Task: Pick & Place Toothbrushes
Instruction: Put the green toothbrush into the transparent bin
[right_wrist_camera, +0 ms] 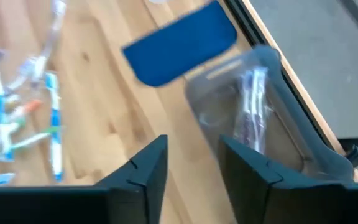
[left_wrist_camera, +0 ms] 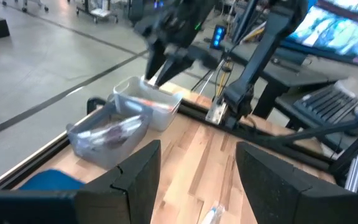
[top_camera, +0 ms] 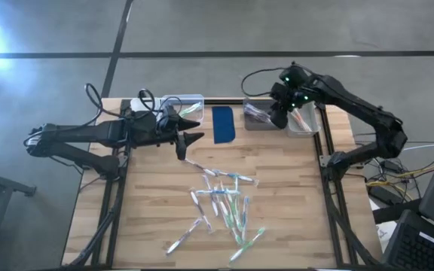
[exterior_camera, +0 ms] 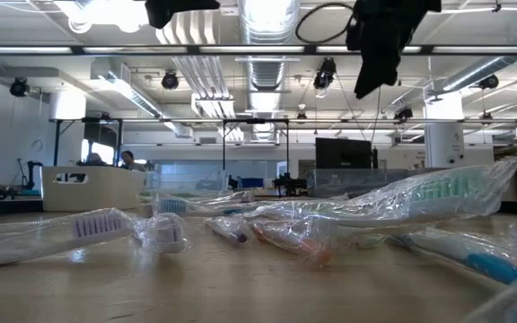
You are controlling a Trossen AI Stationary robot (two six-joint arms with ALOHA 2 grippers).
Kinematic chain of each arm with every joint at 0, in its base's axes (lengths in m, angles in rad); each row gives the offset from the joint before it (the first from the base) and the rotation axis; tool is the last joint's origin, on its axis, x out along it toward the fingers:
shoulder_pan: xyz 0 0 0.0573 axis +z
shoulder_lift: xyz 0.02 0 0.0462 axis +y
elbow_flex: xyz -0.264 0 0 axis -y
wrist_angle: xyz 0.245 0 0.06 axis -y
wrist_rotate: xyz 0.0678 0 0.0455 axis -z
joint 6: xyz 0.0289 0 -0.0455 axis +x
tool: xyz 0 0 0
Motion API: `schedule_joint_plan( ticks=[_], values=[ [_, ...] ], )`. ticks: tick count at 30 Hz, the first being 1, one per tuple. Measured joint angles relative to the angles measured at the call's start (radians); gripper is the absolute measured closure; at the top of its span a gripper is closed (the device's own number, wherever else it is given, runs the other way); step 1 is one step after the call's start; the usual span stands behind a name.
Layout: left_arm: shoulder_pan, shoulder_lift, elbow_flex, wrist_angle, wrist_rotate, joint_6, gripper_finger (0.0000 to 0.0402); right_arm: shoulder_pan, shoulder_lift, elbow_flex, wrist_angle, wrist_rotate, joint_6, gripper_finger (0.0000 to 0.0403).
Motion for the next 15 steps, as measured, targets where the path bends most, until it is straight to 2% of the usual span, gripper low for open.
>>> schedule_joint_plan(
  ticks=[10, 15],
  values=[
    [0.0, 0.016, 0.0, -0.056, -0.002, 0.0, 0.0188, 0.219, -0.104, 0.0, 0.0, 0.007, 0.169, 0.0383],
    [0.0, 0.033, 0.0, -0.055, -0.002, 0.023, 0.0188, 0.366, -0.11, 0.0, 0.003, 0.069, 0.18, 0.039]
  ],
)
